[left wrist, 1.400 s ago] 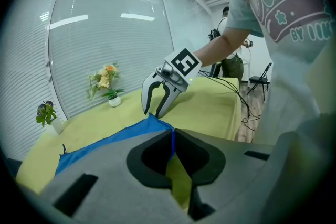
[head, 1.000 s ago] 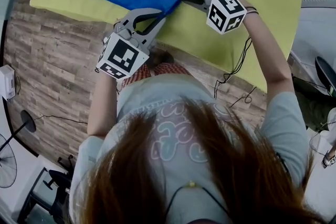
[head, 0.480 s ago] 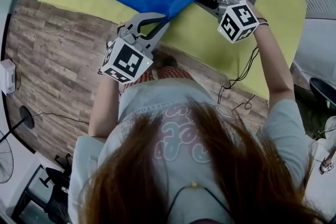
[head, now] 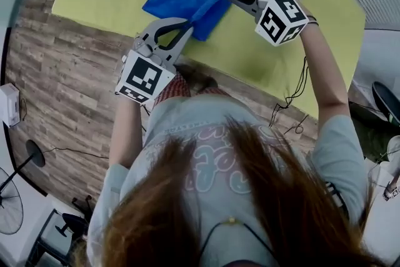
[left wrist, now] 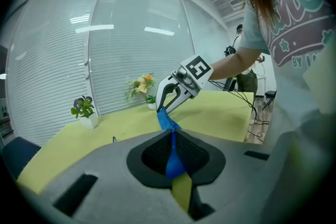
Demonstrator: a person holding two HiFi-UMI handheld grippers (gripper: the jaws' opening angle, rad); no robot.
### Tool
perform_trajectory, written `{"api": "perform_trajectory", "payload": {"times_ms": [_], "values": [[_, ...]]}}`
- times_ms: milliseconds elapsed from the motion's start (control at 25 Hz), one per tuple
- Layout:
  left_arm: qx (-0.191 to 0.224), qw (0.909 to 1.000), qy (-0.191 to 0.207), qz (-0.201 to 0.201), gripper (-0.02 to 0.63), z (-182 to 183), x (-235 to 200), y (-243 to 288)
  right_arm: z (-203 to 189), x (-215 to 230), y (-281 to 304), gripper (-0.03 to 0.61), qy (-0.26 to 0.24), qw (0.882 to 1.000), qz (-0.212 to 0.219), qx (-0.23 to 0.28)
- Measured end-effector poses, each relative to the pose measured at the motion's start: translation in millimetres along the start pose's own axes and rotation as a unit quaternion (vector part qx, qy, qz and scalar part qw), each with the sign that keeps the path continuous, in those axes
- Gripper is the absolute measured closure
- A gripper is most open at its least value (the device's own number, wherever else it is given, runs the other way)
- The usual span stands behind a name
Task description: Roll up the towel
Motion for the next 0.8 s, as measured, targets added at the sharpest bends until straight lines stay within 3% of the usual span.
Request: {"api": "perform_trajectory", "payload": {"times_ms": [400, 520, 640, 800], "values": [[-0.018, 0.9997, -0.006, -0.015, 0.589, -31.0, -77.4, -36.0, 3.4, 59.4, 80.6, 0.548, 0.010, 0.999, 0.030, -0.012], [-0.025, 0.9994, -0.018, -0.018, 0.588, -43.2, -98.3, -42.6, -2.0, 73.4, 107.0, 0.540, 0.048, 0.998, 0.042, -0.027], [-0.025, 0.9993, -0.027, 0.000, 0.588, -53.7, -115.3, -47.6, -11.3, 78.1, 126.6, 0.462, 0.095, 0.994, 0.041, -0.037], [-0.030, 0.9991, -0.022, -0.021, 0.588, -61.0, -132.8, -56.2, -14.5, 86.7, 133.3, 0.477, 0.143, 0.989, 0.007, -0.024]]}}
Point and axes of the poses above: the fingertips, and each gripper's own axes: y forward along the fingers, x to its right, z out of its top, the point moved 7 cm from there along -y, backward along the fingers, and after that the axes turned 14 degrees about x, right-handed, at the moved point
